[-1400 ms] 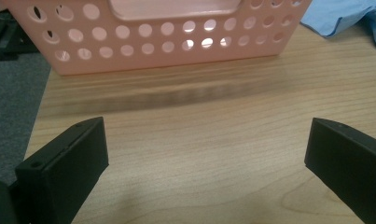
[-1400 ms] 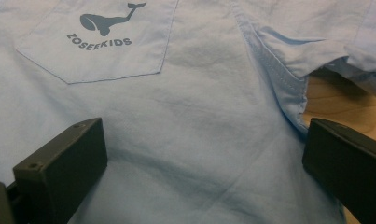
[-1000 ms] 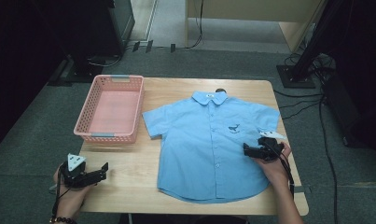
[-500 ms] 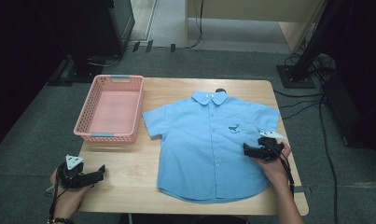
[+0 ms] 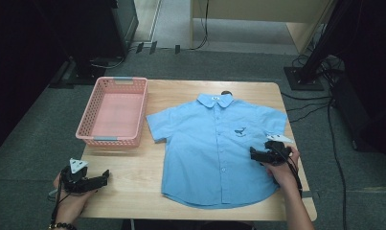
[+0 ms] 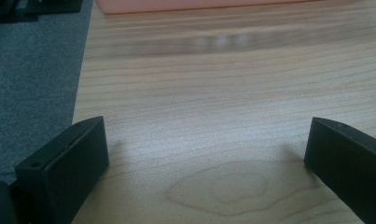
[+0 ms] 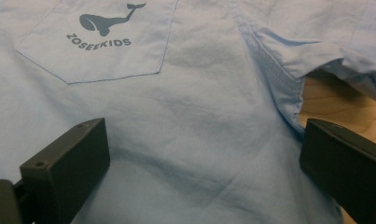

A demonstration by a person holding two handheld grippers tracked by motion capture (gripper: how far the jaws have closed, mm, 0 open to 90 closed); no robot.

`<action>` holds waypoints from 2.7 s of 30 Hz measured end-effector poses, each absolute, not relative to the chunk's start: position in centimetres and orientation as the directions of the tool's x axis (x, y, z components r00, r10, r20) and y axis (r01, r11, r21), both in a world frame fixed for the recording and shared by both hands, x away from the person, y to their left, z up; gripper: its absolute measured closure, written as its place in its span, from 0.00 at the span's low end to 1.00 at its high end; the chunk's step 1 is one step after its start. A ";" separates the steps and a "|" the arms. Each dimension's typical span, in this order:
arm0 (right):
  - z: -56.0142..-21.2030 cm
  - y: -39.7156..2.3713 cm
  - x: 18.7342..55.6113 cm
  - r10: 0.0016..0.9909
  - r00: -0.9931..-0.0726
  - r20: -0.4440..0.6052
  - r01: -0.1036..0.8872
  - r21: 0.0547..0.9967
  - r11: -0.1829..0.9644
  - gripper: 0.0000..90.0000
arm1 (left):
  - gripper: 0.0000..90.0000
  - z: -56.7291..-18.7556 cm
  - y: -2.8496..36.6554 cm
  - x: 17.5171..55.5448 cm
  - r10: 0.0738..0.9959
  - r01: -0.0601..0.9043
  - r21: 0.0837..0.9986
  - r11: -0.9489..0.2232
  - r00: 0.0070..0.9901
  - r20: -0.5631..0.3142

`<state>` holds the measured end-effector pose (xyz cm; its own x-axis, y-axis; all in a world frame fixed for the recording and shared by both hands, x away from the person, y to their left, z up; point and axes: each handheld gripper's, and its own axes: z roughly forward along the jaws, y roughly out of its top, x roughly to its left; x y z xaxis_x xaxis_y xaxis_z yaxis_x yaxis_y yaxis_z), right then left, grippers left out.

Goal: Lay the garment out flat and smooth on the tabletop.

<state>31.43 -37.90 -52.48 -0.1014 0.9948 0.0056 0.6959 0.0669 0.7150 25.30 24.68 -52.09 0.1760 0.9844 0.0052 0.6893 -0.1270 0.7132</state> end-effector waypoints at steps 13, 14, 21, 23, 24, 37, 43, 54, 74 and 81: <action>-48.3 -37.1 31.2 0.989 -0.118 0.094 0.616 0.788 -0.001 0.02 | 0.00 -52.1 24.7 25.3 0.984 0.689 0.713 -0.129 0.179 0.005; -48.0 -37.0 31.1 0.988 -0.123 0.090 0.612 0.791 0.004 0.02 | 0.00 -52.1 24.7 25.3 0.984 0.689 0.714 -0.128 0.178 0.005; -47.0 -36.6 30.6 0.987 -0.141 0.072 0.600 0.800 0.028 0.02 | 0.00 -52.1 24.6 25.3 0.984 0.688 0.714 -0.130 0.180 0.005; -46.8 -36.6 30.5 0.987 -0.145 0.066 0.595 0.803 0.033 0.02 | 0.00 -52.1 24.6 25.3 0.984 0.688 0.714 -0.130 0.181 0.005; -46.7 -36.7 30.4 0.987 -0.144 0.066 0.595 0.803 0.033 0.02 | 0.00 -52.1 24.6 25.3 0.984 0.688 0.714 -0.130 0.181 0.004; -46.0 -37.9 28.9 0.990 -0.131 0.057 0.583 0.812 0.031 0.02 | 0.00 -52.1 24.6 25.3 0.983 0.688 0.713 -0.130 0.181 0.004; -46.0 -38.6 28.2 0.991 -0.123 0.061 0.583 0.812 0.023 0.01 | 0.00 -52.1 24.6 25.3 0.983 0.689 0.713 -0.130 0.182 0.005; -46.6 -39.4 26.7 0.992 -0.113 0.062 0.585 0.811 0.015 0.01 | 0.00 -52.1 24.6 25.3 0.983 0.689 0.713 -0.132 0.183 0.004; -48.5 -40.4 24.4 0.992 -0.100 0.076 0.610 0.792 0.001 0.00 | 0.00 -52.1 24.6 25.3 0.983 0.689 0.713 -0.131 0.183 0.004; -49.2 -41.3 23.3 0.993 -0.084 0.082 0.627 0.779 -0.011 0.00 | 0.00 -52.1 24.6 25.3 0.983 0.689 0.713 -0.131 0.183 0.004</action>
<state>23.34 -41.29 -49.23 -0.0842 0.9930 0.0824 0.6272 -0.0114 0.7787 25.33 24.63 -52.08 0.1830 0.9831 0.0043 0.6888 -0.1313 0.7130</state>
